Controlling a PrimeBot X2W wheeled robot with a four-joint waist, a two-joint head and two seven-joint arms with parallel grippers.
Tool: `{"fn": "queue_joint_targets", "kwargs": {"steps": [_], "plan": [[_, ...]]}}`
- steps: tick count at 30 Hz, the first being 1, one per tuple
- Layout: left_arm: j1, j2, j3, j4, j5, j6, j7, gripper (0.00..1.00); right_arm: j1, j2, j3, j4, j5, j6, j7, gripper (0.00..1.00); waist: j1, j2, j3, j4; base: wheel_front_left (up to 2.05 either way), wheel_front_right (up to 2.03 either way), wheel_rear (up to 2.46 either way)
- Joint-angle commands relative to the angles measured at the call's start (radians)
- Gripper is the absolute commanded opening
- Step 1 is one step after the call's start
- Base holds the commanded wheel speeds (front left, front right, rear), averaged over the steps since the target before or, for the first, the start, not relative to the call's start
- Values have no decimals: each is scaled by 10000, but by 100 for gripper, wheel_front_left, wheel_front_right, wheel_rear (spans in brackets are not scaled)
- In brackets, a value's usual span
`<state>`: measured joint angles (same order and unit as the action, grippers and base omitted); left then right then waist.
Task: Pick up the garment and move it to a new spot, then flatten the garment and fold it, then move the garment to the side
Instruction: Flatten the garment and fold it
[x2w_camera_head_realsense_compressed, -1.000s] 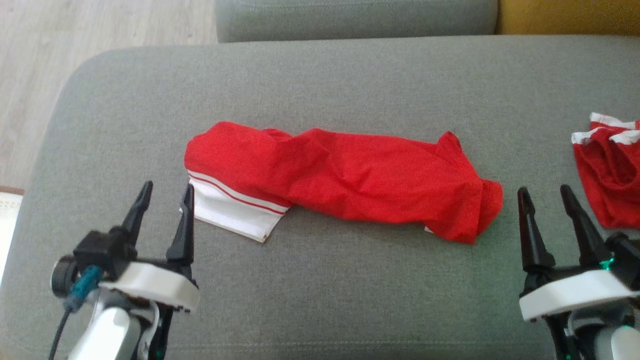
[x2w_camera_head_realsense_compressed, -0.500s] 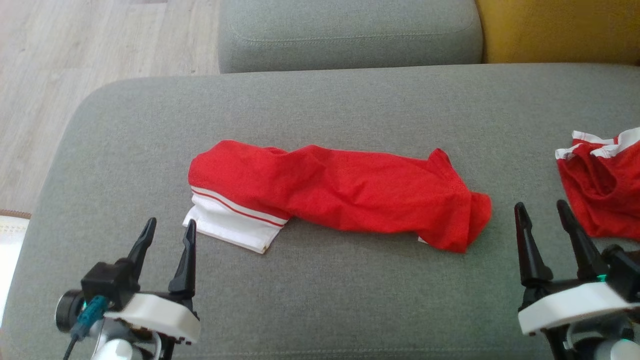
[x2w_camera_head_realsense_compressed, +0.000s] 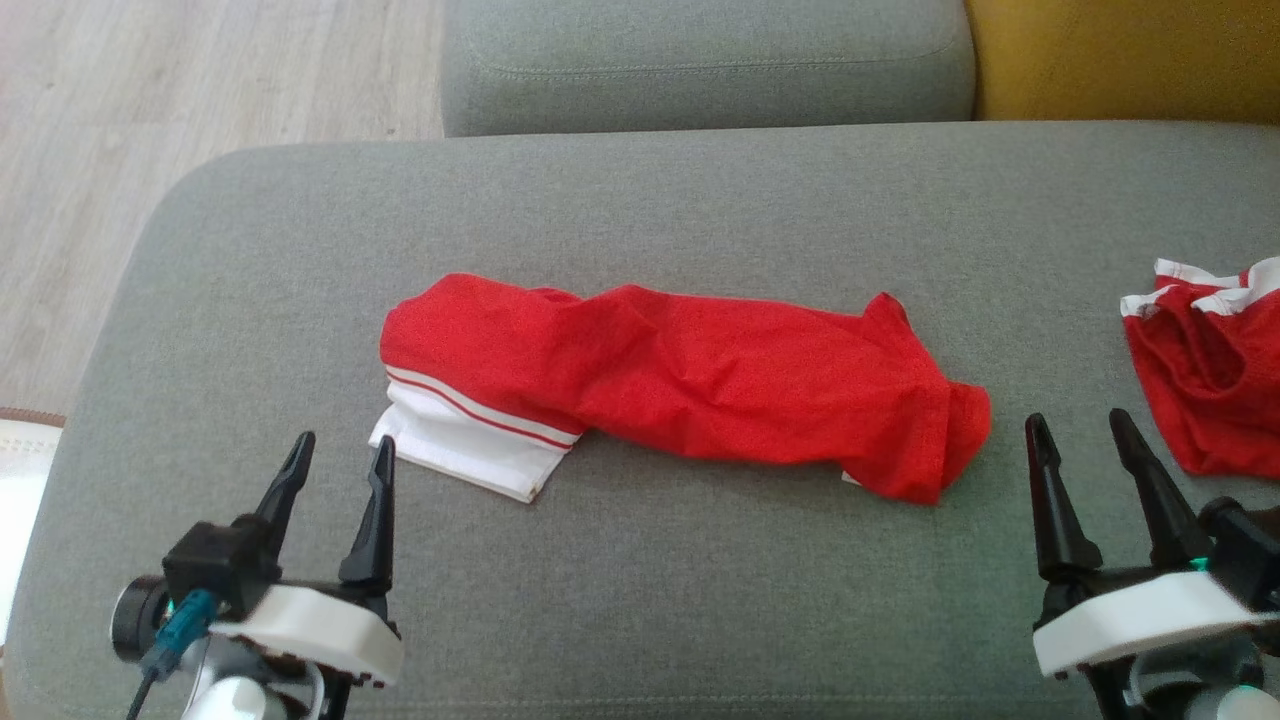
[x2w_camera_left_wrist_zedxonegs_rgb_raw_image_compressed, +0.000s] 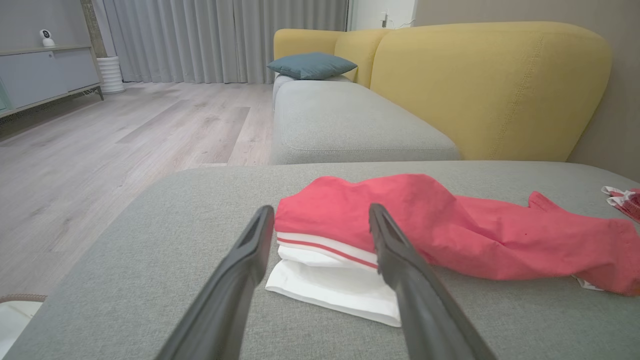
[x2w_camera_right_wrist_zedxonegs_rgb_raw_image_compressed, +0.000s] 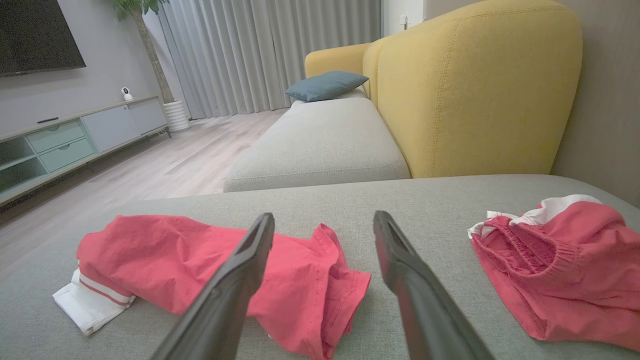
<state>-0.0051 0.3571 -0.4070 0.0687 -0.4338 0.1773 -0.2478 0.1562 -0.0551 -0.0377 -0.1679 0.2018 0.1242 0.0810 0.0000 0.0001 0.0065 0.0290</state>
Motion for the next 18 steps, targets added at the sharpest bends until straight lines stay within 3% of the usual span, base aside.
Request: {"fn": "queue_joint_targets", "kwargs": {"steps": [1,8,18], "plan": [[-525,299,380,-347,74,62,-40,100,-340,-80,215,-382,-52,65,33,100,0,-1,23,13,0,0,0],[-738,269,331,-458,184,74,-64,100,-356,-123,272,14,32,65,328,100,0,-1,199,140,0,0,0],[-1468,84,181,-589,520,9,-103,100,-1175,-485,854,1826,301,65,295,100,0,-1,1019,473,0,0,0]]}}
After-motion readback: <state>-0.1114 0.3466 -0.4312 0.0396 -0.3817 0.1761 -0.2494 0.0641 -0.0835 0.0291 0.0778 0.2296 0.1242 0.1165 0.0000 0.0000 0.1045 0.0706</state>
